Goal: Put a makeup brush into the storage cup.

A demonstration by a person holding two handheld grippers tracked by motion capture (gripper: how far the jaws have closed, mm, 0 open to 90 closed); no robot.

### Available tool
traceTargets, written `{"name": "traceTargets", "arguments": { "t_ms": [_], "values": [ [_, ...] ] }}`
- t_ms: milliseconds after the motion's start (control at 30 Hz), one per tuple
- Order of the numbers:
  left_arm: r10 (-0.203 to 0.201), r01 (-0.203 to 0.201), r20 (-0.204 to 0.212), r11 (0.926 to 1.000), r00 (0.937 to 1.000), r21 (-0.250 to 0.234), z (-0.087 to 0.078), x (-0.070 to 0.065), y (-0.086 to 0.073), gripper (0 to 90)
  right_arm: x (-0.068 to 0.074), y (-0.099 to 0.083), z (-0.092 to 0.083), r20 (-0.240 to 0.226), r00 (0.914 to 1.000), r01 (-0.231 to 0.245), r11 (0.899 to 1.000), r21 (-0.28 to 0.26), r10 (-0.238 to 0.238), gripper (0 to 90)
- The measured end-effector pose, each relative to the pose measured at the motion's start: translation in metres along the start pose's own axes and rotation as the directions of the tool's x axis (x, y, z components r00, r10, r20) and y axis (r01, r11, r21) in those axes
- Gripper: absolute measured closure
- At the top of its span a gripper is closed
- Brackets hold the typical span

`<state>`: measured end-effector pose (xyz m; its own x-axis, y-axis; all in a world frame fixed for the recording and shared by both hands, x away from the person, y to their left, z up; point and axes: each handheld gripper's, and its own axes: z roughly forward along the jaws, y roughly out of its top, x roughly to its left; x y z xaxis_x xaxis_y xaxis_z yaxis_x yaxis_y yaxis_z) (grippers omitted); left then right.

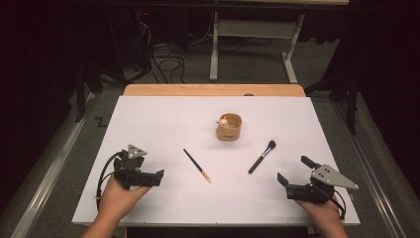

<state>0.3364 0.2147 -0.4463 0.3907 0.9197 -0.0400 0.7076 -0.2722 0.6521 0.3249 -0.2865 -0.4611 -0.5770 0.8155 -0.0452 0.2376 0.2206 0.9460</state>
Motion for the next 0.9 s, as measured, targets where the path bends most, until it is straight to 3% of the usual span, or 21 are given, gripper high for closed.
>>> {"name": "traceTargets", "arguments": {
  "t_ms": [167, 367, 567, 767, 900],
  "values": [
    [0.021, -0.021, 0.000, 0.9979, 0.9998, 0.060, 0.008, -0.005, 0.001, 0.7, 0.008, -0.003, 0.003, -0.011, 0.9996, 0.027, 0.999, 0.022, -0.027, 0.4],
    [-0.023, 0.021, 0.024, 0.9959, 0.9994, 0.088, 0.008, -0.003, 0.004, 1.3, 0.012, -0.002, 0.005, -0.019, 0.9982, 0.057, 0.998, 0.028, -0.057, 0.4],
    [-0.065, 0.061, 0.030, 0.9895, 0.9974, 0.131, 0.009, 0.000, 0.006, 1.5, 0.012, -0.004, 0.004, -0.022, 0.9988, 0.045, 0.998, 0.033, -0.044, 0.4],
    [-0.090, 0.085, 0.027, 0.9862, 0.9955, 0.142, 0.008, 0.000, 0.011, 1.6, 0.010, -0.004, 0.004, -0.042, 0.9990, 0.016, 0.999, 0.032, -0.015, 0.3],
    [-0.121, 0.114, 0.035, 0.9791, 0.9921, 0.168, 0.010, 0.000, 0.015, 0.6, 0.008, -0.004, 0.004, -0.039, 0.9992, 0.004, 1.000, 0.025, -0.003, 0.3]
  ]
}}
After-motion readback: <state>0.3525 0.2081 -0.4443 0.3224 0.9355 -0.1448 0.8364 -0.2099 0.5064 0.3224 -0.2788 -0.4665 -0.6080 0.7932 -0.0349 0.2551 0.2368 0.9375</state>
